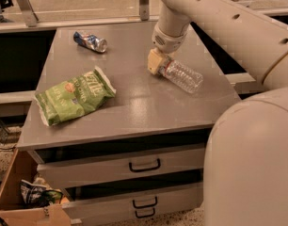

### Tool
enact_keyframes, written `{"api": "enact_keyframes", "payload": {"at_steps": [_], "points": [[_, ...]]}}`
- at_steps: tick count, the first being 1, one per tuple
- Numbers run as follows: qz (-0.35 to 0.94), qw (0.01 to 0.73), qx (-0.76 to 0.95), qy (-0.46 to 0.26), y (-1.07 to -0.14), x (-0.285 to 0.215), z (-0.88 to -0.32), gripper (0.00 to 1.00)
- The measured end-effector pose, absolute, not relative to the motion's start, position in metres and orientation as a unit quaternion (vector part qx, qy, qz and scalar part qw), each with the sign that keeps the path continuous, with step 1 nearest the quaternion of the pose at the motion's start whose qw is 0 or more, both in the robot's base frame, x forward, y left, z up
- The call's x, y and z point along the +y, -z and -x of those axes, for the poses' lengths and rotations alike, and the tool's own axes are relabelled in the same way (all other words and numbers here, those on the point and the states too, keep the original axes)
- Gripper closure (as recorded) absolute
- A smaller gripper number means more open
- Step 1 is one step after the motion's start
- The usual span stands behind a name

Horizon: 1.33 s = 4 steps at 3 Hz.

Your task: Place water bottle upright

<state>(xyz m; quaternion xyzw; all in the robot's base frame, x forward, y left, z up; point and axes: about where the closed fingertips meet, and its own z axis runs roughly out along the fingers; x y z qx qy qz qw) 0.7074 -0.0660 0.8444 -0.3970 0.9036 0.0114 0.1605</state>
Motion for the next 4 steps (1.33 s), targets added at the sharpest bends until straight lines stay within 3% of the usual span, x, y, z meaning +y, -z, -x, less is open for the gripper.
{"api": "enact_keyframes", "payload": {"at_steps": [1, 2, 4], "points": [[0.42, 0.199, 0.884, -0.046, -0.858, -0.059, -0.712, 0.88], [0.459, 0.258, 0.845, -0.088, -0.882, -0.049, -0.715, 1.0], [0.517, 0.366, 0.756, -0.166, -0.929, -0.034, -0.72, 1.0]]}}
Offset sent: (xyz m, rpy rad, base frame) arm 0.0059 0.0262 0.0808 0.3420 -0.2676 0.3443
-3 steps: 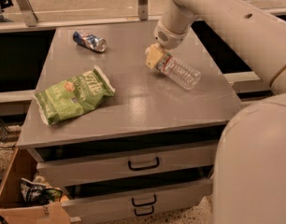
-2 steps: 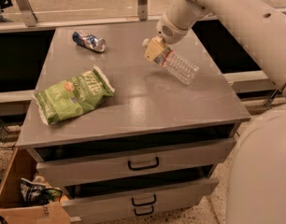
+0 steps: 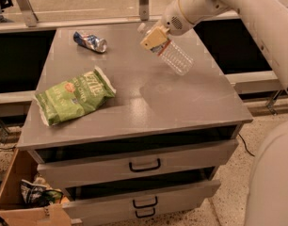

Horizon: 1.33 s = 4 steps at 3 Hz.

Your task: Place water bottle upright

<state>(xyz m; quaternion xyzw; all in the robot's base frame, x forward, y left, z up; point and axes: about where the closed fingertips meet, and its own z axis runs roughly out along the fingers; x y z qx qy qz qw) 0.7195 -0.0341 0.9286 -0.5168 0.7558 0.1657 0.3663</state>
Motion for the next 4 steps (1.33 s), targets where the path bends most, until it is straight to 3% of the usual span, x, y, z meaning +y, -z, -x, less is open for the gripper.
{"api": "enact_keyframes", "payload": {"at_steps": [2, 3, 4], "points": [[0.523, 0.459, 0.668, -0.265, -0.968, -0.035, -0.718, 1.0], [0.523, 0.508, 0.623, -0.283, -1.002, -0.044, -0.704, 1.0], [0.523, 0.508, 0.623, -0.283, -1.002, -0.044, -0.703, 1.0]]}}
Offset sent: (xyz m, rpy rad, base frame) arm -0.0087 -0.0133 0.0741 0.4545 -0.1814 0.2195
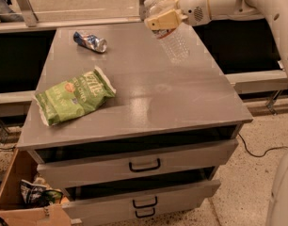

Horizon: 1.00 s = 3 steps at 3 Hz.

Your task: Place water bottle upright

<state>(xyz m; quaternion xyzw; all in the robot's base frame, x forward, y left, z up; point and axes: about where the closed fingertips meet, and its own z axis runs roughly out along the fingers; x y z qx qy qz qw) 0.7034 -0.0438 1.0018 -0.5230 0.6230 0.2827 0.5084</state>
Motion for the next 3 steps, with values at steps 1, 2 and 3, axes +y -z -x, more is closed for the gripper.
{"api": "enact_keyframes", "payload": {"at_steps": [1, 2, 3], "points": [[0.51, 0.533, 0.608, -0.294, -1.013, -0.058, -0.697, 1.0], [0.488, 0.569, 0.582, -0.315, -1.027, -0.075, -0.692, 1.0], [0.459, 0.602, 0.555, -0.344, -1.032, -0.089, -0.689, 1.0]]}}
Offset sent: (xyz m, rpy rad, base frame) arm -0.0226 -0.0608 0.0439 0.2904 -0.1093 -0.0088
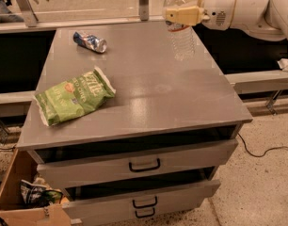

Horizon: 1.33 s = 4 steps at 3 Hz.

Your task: Place water bottle upright

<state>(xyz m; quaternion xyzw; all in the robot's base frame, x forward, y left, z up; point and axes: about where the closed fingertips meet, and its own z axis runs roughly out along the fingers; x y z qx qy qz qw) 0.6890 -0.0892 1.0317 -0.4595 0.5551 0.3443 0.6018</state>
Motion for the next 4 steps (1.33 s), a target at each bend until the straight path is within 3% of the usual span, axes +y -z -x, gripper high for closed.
{"api": "enact_keyframes", "payload": {"at_steps": [4], "points": [[0.37, 0.667, 0.472, -0.441, -1.006, -0.142, -0.676, 1.0]]}}
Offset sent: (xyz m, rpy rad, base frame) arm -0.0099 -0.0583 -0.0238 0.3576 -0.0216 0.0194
